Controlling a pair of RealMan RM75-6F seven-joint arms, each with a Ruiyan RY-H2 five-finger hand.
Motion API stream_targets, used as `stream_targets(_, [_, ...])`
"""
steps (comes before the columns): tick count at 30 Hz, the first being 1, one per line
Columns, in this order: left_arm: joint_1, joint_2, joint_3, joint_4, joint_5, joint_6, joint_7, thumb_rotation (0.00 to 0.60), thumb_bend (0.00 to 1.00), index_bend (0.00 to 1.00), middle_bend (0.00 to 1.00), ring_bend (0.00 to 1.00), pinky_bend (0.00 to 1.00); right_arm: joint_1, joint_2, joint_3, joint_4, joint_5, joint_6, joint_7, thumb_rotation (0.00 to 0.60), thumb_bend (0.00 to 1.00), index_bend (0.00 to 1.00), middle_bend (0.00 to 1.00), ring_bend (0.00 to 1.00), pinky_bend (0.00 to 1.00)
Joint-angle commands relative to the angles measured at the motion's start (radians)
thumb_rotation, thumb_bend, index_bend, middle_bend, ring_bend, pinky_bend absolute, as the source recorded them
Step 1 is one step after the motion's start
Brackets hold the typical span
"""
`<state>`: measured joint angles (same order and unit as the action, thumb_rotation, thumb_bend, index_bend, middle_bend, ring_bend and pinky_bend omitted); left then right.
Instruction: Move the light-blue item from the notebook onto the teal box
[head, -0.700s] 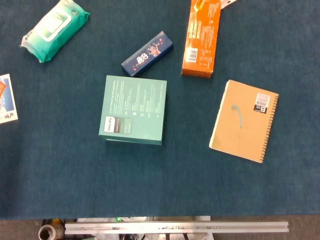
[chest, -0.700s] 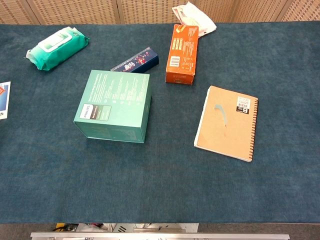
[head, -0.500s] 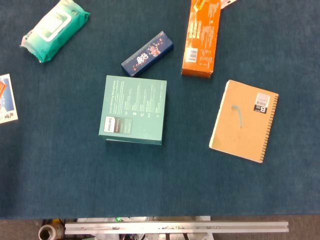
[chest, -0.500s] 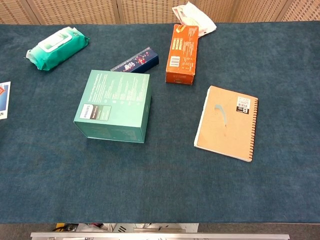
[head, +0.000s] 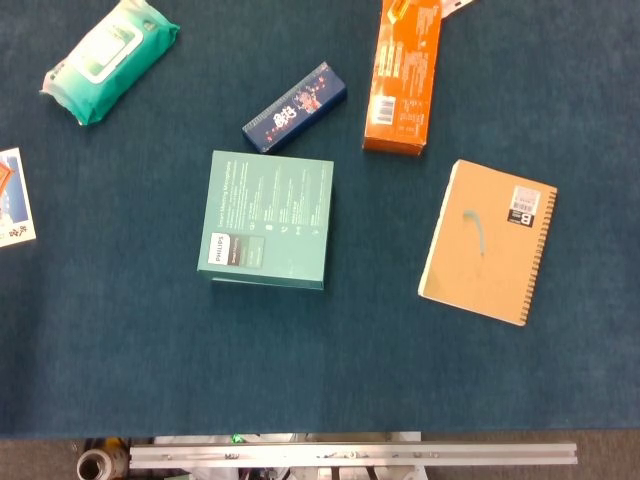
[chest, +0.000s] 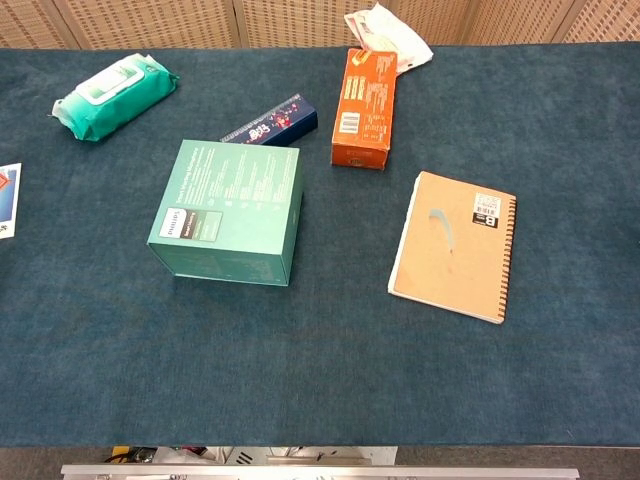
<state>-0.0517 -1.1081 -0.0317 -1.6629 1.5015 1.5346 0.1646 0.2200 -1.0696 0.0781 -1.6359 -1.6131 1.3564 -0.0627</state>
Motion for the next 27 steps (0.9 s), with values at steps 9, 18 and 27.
stream_targets(9, [-0.005,-0.008,0.001,0.020,-0.003,-0.016,-0.018,0.600,0.26,0.16,0.38,0.35,0.41,0.168,-0.036,-0.035,-0.028,-0.093,-0.230,-0.118,0.600,0.15,0.41,0.46,0.35,0.33])
stream_targets(18, [0.004,-0.014,0.005,0.038,-0.012,-0.014,-0.037,0.600,0.26,0.16,0.38,0.35,0.41,0.237,-0.136,-0.053,0.030,-0.106,-0.324,-0.234,0.600,0.15,0.41,0.41,0.28,0.29])
stream_targets(27, [0.009,-0.018,0.008,0.054,-0.017,-0.019,-0.055,0.600,0.26,0.16,0.38,0.35,0.41,0.288,-0.235,-0.057,0.137,-0.130,-0.344,-0.304,0.600,0.15,0.41,0.36,0.22,0.17])
